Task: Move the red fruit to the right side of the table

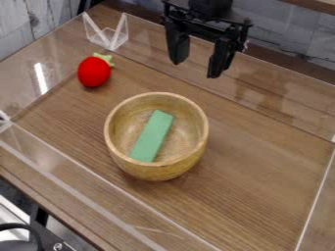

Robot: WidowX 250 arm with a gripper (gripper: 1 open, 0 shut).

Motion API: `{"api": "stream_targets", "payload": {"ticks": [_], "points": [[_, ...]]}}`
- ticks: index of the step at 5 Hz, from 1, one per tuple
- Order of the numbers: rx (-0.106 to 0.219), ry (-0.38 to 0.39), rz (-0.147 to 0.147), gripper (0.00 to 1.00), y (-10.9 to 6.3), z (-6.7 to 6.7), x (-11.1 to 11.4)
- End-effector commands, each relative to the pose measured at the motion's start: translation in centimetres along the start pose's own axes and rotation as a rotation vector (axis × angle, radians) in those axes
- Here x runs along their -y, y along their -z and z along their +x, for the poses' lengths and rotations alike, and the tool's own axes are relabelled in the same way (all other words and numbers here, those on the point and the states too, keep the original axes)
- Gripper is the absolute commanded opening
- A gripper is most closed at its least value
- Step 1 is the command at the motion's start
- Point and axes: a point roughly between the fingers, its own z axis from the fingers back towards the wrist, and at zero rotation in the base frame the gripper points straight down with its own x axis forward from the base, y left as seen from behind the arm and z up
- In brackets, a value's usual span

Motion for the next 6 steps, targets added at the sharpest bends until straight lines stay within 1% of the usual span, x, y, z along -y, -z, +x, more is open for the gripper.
{"api": "stream_targets", "payload": {"ticks": [1,2,3,4,5,6], "points": [[-0.023,0.009,-0.001,1.00,0.5,-1.3,-1.0],[0.007,-0.024,0.010,1.00,0.0,-2.5,-5.3],[0.045,-0.027,0.018,1.00,-0.3,-2.5,-10.1],[0.064,-0.040,0.032,1.00,0.0,-2.1,-14.5],[0.078,-0.121,0.029,1.00,0.6,-1.1,-15.9],[0.087,-0.191,0.028,1.00,1.2,-0.1,-16.4]]}}
